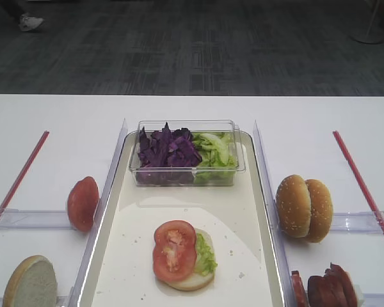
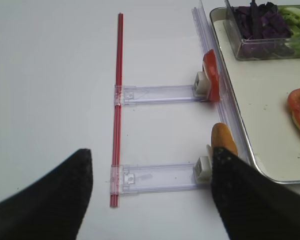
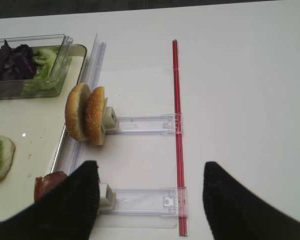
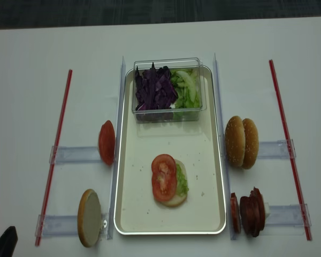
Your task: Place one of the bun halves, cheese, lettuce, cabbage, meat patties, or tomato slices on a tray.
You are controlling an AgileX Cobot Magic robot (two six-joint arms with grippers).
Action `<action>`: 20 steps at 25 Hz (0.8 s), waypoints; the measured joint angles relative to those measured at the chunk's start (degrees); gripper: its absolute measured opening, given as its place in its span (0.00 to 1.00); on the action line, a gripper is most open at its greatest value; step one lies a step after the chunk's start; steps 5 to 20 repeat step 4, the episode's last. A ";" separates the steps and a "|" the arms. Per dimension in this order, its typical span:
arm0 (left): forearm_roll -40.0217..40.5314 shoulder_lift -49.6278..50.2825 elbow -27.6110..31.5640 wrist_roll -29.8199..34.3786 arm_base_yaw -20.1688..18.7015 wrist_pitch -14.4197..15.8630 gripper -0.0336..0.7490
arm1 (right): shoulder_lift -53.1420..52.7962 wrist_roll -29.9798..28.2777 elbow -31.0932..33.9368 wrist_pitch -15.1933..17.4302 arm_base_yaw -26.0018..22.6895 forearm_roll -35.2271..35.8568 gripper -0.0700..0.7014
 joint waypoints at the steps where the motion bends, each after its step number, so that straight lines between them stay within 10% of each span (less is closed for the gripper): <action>1: 0.00 0.00 0.00 0.00 0.00 0.00 0.65 | 0.00 0.00 0.00 0.00 0.00 0.00 0.71; 20: 0.00 0.00 0.00 0.00 0.00 0.00 0.65 | 0.00 0.00 0.00 0.00 0.00 0.00 0.71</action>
